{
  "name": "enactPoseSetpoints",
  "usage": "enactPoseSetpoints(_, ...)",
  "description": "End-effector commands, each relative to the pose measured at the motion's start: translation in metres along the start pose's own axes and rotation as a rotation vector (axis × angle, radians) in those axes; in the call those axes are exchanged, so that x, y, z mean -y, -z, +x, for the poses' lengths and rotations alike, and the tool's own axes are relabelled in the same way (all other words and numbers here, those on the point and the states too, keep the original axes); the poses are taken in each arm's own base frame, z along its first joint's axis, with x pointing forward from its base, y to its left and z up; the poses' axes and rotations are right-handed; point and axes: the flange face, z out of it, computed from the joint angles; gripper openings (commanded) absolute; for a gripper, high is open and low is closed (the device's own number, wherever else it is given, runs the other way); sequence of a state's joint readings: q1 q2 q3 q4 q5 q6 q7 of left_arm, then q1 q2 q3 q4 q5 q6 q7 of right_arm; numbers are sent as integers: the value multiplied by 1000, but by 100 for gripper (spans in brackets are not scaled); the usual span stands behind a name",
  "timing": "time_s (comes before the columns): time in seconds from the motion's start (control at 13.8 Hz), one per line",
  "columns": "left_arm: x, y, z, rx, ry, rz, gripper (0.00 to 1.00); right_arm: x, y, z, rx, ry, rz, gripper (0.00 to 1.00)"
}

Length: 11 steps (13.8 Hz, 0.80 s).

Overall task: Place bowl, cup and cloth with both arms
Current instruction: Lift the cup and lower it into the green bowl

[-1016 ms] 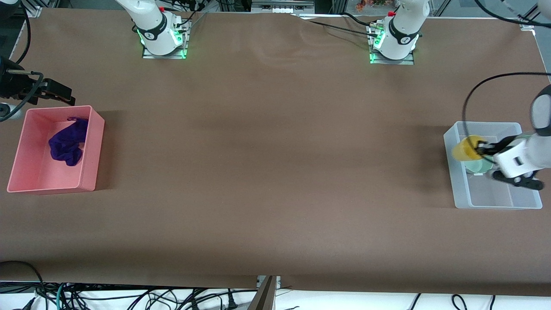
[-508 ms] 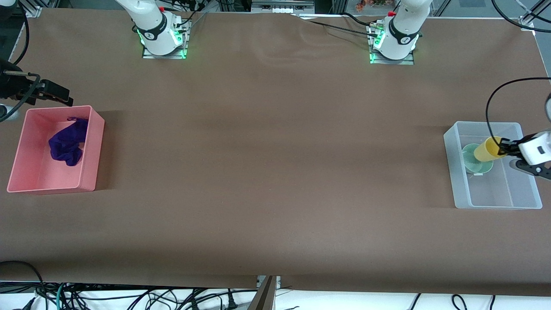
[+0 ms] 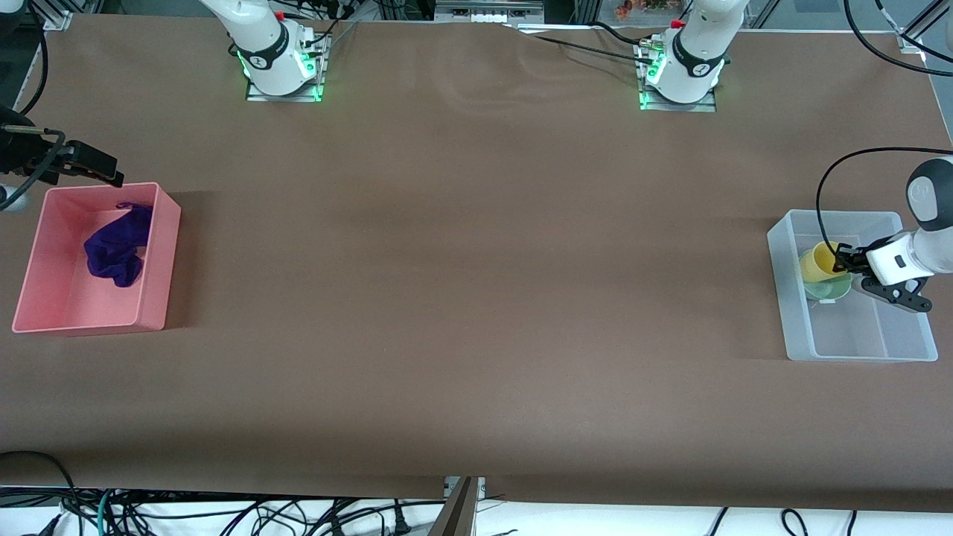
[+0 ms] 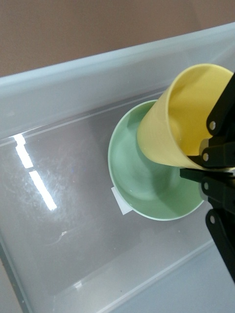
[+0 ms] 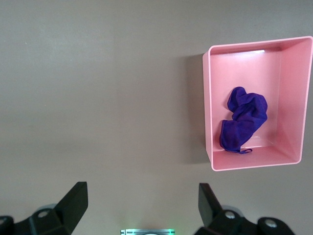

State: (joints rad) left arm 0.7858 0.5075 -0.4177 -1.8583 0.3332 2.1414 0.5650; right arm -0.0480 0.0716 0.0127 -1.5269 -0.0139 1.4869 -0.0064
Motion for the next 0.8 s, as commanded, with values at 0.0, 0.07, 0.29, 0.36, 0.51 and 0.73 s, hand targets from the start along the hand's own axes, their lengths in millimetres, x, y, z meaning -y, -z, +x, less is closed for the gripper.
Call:
enactPoseSetpoints(0.0, 2, 4, -1, -2, -20, 17, 25, 0, 4, 3, 9, 2, 13, 100)
enactPoseSetpoints(0.07, 2, 7, 1, -5, -22, 21, 65, 0, 4, 3, 8, 2, 13, 100)
enactPoseSetpoints(0.29, 2, 25, 1, -10, -22, 43, 100, 0, 4, 3, 8, 3, 14, 100)
enactPoseSetpoints(0.36, -4, 39, 4, -10, -30, 57, 100, 0, 4, 3, 8, 3, 14, 100)
enactPoseSetpoints(0.51, -26, 85, 17, -5, -51, 70, 100, 0, 4, 4, 8, 3, 16, 100)
enactPoseSetpoints(0.73, -76, 159, 38, 26, -23, 49, 100, 0, 4, 4, 8, 3, 18, 100)
